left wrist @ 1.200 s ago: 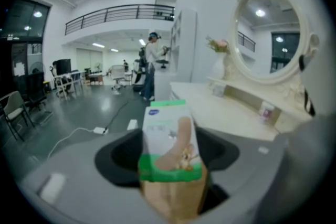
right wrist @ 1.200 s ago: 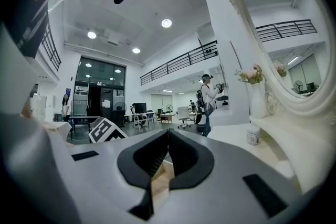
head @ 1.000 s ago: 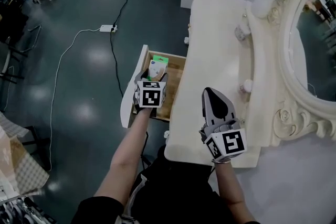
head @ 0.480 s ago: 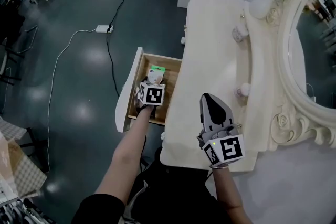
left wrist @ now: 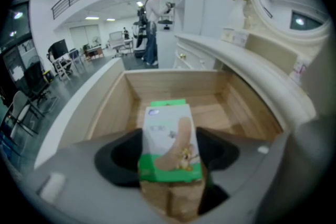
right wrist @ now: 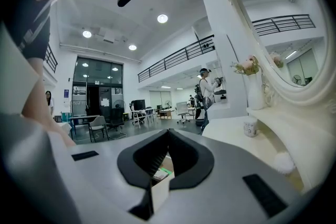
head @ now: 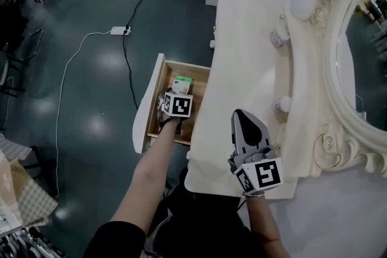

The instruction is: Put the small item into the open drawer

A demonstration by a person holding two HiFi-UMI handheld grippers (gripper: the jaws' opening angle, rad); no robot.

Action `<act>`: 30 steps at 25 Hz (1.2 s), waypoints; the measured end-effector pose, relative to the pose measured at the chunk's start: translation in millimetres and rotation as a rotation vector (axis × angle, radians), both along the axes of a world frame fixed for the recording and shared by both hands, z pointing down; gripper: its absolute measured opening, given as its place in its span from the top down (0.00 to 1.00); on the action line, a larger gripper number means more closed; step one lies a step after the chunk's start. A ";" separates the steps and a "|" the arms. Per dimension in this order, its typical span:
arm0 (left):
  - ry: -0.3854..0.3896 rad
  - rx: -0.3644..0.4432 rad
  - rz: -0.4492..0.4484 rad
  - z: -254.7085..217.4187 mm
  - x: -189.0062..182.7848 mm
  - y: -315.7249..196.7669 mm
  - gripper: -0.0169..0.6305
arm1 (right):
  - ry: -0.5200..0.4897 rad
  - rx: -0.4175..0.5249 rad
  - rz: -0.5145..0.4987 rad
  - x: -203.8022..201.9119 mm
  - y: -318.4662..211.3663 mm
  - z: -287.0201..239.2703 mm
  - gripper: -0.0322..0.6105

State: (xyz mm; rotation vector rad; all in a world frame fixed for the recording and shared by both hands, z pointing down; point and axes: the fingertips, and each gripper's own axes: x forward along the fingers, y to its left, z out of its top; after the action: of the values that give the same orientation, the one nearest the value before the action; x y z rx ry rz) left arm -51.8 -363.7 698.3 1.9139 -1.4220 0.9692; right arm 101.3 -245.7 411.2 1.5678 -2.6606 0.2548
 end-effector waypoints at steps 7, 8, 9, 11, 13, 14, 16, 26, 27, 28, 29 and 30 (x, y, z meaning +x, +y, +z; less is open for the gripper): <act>-0.033 -0.057 0.006 19.1 -1.1 4.4 0.46 | -0.001 -0.005 -0.005 -2.5 -0.4 0.1 0.95; -0.040 -0.061 0.011 21.1 -0.8 5.3 0.46 | 0.000 -0.004 -0.005 -2.1 -0.8 -0.5 0.95; -0.046 -0.061 0.015 22.5 -0.7 5.9 0.46 | 0.002 -0.003 -0.004 -1.6 -1.0 -1.0 0.95; -0.053 -0.062 0.019 24.0 -0.8 6.4 0.46 | 0.005 -0.001 -0.002 -0.8 -1.3 -1.6 0.95; -0.060 -0.067 0.020 25.1 -0.8 6.1 0.46 | 0.007 0.001 -0.001 0.4 -1.8 -2.0 0.95; -0.064 -0.071 0.021 25.7 -0.5 5.8 0.46 | 0.007 0.002 0.000 1.0 -2.1 -2.3 0.95; -0.077 -0.080 0.022 26.8 -0.4 5.6 0.46 | 0.007 0.004 0.001 1.5 -2.3 -3.5 0.95; -0.056 -0.107 0.032 24.6 1.2 4.6 0.42 | 0.006 0.007 0.005 1.4 -0.7 -5.2 0.95; -0.049 -0.094 0.029 20.4 0.8 3.0 0.42 | 0.005 0.008 0.005 0.8 -0.7 -5.5 0.95; -0.041 -0.076 0.028 14.4 0.9 0.8 0.42 | 0.005 0.010 0.004 0.2 -0.7 -6.2 0.95; -0.031 -0.052 0.027 6.7 1.6 -1.9 0.42 | 0.005 0.013 0.004 -0.2 -0.8 -7.3 0.95; -0.019 -0.025 0.028 -2.3 2.9 -5.0 0.43 | 0.005 0.017 0.004 -0.4 -0.8 -8.7 0.95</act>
State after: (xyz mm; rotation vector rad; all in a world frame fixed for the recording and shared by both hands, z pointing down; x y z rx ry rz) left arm -48.9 -368.7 696.0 1.9161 -1.3910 1.0154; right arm 100.8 -246.6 402.6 1.5763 -2.6633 0.2290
